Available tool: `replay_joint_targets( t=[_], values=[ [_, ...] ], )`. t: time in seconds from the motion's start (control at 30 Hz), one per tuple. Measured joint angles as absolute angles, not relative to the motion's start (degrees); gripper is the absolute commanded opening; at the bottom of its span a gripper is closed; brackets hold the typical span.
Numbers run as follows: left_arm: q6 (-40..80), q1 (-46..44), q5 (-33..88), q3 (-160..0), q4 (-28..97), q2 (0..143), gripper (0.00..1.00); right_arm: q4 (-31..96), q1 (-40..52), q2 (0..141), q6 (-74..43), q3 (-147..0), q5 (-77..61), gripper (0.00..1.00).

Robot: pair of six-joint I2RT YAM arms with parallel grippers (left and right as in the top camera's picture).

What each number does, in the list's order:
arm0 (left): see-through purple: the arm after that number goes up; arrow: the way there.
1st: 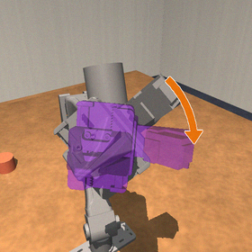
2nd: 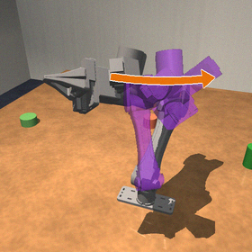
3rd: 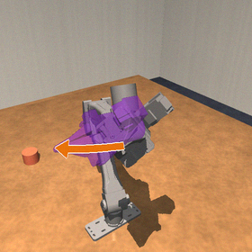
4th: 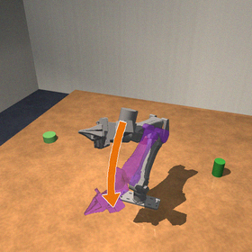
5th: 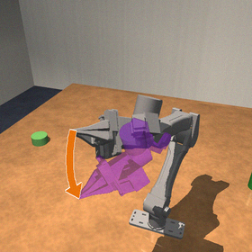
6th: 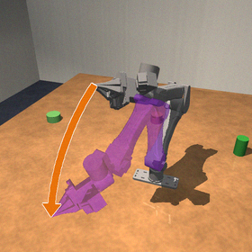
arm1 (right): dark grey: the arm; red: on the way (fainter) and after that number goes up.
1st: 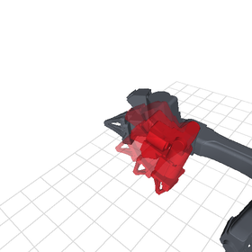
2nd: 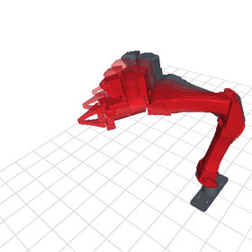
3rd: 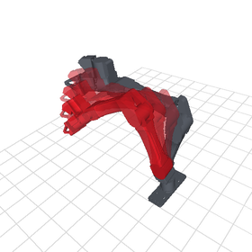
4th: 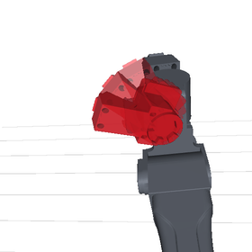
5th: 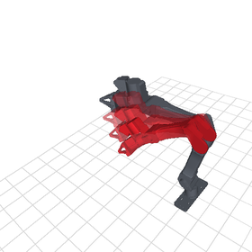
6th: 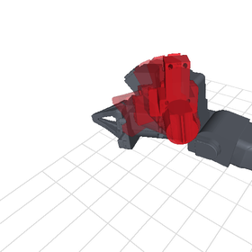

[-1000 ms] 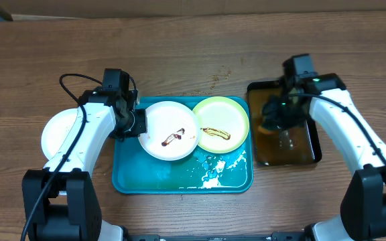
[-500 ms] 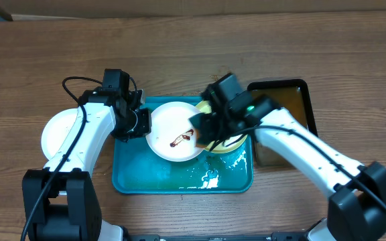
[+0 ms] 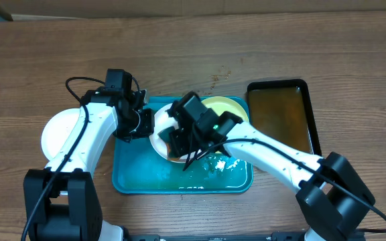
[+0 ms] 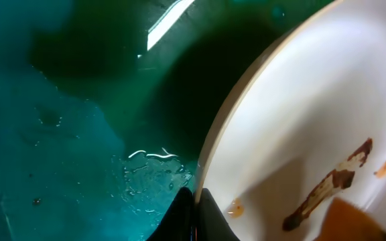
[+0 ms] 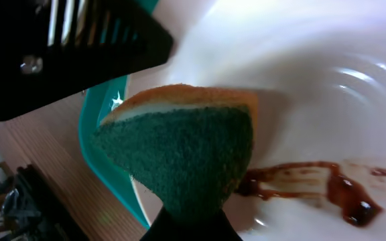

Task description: Clean dirty plates on tray and stack at the side

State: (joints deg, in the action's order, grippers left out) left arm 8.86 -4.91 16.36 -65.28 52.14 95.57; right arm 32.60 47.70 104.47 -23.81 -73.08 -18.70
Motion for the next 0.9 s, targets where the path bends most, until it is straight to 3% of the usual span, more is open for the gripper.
replay_joint_targets(
  t=[0.6, 0.9],
  values=[
    [8.8, -5.1, 24.7, -65.3, 54.4, 95.6, 0.04, 39.9, 47.6, 104.5, -24.0, -73.1, -7.2, 0.04],
    [8.6, -5.2, 13.2, -65.3, 58.3, 95.6, 0.04, 39.9, 46.7, 104.5, -24.0, -73.1, -6.2, 0.04]
  ],
)
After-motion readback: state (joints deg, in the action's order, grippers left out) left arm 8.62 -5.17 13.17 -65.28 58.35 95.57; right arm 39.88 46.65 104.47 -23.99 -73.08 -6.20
